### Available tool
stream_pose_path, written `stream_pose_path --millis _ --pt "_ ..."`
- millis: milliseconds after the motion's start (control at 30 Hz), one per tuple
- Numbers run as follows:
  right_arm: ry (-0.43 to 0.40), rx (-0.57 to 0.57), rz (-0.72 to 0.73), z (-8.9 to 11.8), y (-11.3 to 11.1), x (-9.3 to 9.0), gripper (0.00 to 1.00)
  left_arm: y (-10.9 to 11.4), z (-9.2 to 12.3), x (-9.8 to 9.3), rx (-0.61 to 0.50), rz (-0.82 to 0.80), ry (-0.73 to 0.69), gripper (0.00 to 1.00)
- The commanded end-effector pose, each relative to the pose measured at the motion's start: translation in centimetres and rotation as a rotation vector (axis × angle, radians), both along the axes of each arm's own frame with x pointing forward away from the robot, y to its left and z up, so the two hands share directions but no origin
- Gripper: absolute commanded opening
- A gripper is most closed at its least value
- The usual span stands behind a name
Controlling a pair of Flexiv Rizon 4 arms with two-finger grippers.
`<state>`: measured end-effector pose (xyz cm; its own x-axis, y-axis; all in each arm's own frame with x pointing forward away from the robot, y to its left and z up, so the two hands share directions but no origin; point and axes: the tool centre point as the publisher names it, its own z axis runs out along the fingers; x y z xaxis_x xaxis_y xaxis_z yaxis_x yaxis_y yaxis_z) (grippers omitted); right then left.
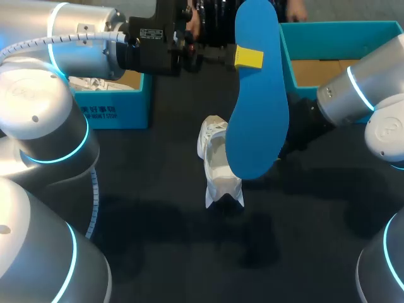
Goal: Take the shoe out of the shoebox, open the shoe tongue, remove and reinsert the insole, then place the shoe into the shoebox
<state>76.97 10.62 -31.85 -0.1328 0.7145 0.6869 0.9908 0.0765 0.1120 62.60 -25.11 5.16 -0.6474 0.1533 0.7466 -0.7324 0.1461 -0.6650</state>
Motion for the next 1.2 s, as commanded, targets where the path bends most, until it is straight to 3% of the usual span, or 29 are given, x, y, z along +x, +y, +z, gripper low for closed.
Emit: stream_pose_path --millis 33,300,567,900,1200 --pt "-0.008 0.043 0.008 0.4 -0.4 0.7 1.00 -0.1 0.0 0.0 -0.001 0.000 0.000 0.00" --pt "-0.046 0.252 -0.054 3.5 -2.6 2.9 1.00 -0.1 0.0 0.0 -0.001 0.000 0.000 0.00" --pt "-0.046 0.354 -0.107 7.7 -4.8 4.2 1.00 -0.1 0.0 0.0 -0.001 0.000 0.000 0.00" --pt "-0.015 0.462 -0.216 13.6 -6.3 4.4 1.00 -0.1 0.0 0.0 -0.001 0.000 0.000 0.00" --pt "0.006 0.605 -0.195 19.4 -6.7 3.8 1.00 -0.1 0.0 0.0 -0.001 0.000 0.000 0.00"
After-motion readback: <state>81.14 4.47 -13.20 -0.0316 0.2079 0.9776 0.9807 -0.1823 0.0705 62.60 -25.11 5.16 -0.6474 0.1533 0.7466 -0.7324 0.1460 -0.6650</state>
